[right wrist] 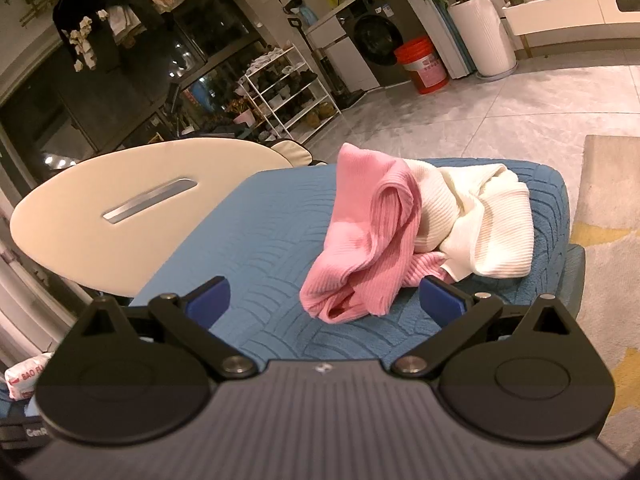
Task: Fold clothes
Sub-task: 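Move both grippers toward the crumpled pink-and-white sweater on the bed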
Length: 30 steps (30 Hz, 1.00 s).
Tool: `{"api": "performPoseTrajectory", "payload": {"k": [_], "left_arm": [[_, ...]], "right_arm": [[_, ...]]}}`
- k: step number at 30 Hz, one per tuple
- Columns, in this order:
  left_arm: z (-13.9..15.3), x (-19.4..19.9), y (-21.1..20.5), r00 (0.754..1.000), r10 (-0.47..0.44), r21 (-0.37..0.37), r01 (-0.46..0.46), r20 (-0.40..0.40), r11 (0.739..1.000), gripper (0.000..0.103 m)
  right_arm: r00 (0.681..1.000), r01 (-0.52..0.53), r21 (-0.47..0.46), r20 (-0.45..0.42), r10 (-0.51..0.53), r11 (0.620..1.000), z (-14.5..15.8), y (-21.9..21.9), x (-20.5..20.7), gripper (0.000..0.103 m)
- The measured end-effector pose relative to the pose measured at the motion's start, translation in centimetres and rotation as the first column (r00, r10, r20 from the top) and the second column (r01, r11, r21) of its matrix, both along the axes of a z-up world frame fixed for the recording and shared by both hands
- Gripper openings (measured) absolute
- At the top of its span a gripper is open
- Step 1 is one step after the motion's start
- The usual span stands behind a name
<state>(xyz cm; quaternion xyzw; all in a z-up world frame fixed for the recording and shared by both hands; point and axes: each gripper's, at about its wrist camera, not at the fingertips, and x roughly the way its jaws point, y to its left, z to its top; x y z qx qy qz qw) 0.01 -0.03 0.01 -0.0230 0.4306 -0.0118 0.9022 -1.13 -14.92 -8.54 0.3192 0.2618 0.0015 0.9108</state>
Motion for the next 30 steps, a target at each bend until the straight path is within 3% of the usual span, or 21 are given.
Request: {"api": "performPoseTrajectory", "payload": {"k": [8, 12, 24, 30], "left_arm": [[0.0, -0.2, -0.7, 1.0, -0.009, -0.003, 0.009, 0.01, 1.0, 0.103], [-0.6, -0.6, 0.0, 1.0, -0.012, -0.058, 0.013, 0.009, 0.998, 0.103], [-0.9, -0.4, -0.1, 0.999, -0.027, -0.078, 0.029, 0.03, 0.997, 0.103], [-1.3, -0.1, -0.2, 0.999, -0.04, -0.143, 0.043, 0.021, 0.989, 0.103]], "right_arm": [[1.0, 0.009, 0.028, 0.011, -0.009, 1.0, 0.0, -0.4, 0.0, 0.103], [1.0, 0.014, 0.032, 0.012, -0.015, 0.999, -0.3, -0.6, 0.1, 0.103], [1.0, 0.018, 0.029, 0.01, -0.018, 0.999, -0.8, -0.9, 0.3, 0.103], [1.0, 0.021, 0.024, 0.008, -0.021, 1.0, -0.9, -0.6, 0.5, 0.103]]}}
